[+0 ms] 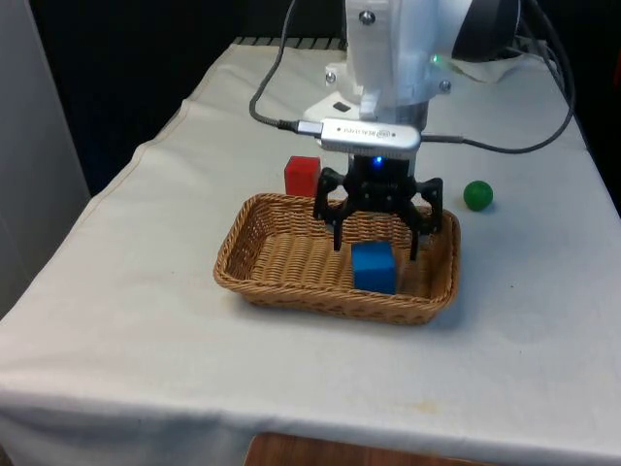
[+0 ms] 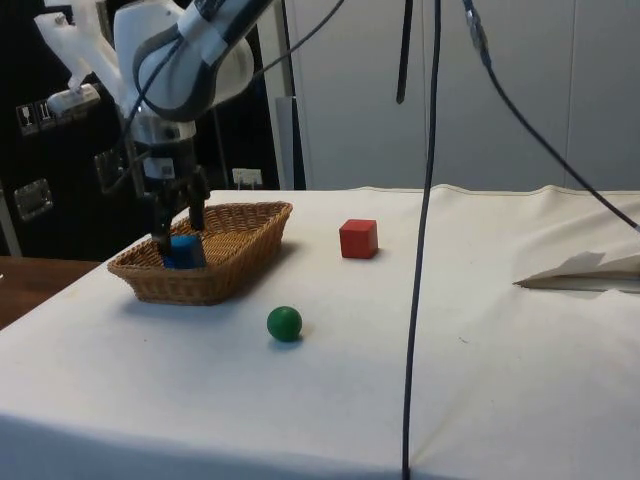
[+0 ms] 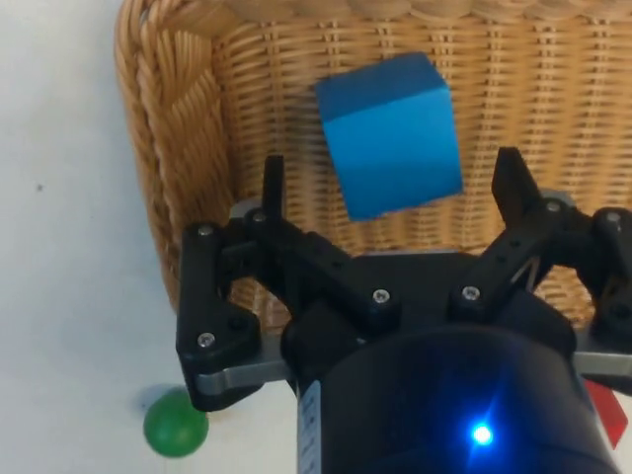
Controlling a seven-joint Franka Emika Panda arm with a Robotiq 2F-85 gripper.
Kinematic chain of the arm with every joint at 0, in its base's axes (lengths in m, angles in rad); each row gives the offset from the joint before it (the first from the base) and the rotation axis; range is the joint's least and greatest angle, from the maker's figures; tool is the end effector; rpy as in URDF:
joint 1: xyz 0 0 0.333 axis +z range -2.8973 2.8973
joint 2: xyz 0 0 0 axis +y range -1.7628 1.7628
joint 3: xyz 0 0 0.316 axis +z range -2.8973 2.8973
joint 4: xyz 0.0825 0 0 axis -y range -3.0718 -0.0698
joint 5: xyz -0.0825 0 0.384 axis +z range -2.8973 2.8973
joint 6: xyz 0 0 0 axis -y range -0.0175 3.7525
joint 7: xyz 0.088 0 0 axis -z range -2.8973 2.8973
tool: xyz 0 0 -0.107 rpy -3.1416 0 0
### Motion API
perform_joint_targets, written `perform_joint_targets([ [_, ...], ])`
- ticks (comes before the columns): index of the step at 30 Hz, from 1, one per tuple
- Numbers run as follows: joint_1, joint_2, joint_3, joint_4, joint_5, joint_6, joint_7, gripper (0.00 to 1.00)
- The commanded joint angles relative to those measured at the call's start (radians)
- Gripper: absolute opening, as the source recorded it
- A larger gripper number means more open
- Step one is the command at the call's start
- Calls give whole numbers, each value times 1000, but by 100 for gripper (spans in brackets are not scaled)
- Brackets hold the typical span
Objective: Place all non-red objects into the basket.
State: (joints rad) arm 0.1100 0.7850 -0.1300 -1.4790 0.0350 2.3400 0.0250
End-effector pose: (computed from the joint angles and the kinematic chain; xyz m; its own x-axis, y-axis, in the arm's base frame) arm 0.7262 0.0030 0.2198 0.9962 -0.0241 0.0833 -0.0294 -0.9976 0.0626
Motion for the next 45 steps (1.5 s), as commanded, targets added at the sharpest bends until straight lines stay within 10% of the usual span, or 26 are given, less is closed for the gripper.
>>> perform_joint_targets([
  [1, 4, -26, -1, -14, -1, -14, 2, 100],
  [45, 69, -357, 49, -181, -39, -200, 65, 100],
])
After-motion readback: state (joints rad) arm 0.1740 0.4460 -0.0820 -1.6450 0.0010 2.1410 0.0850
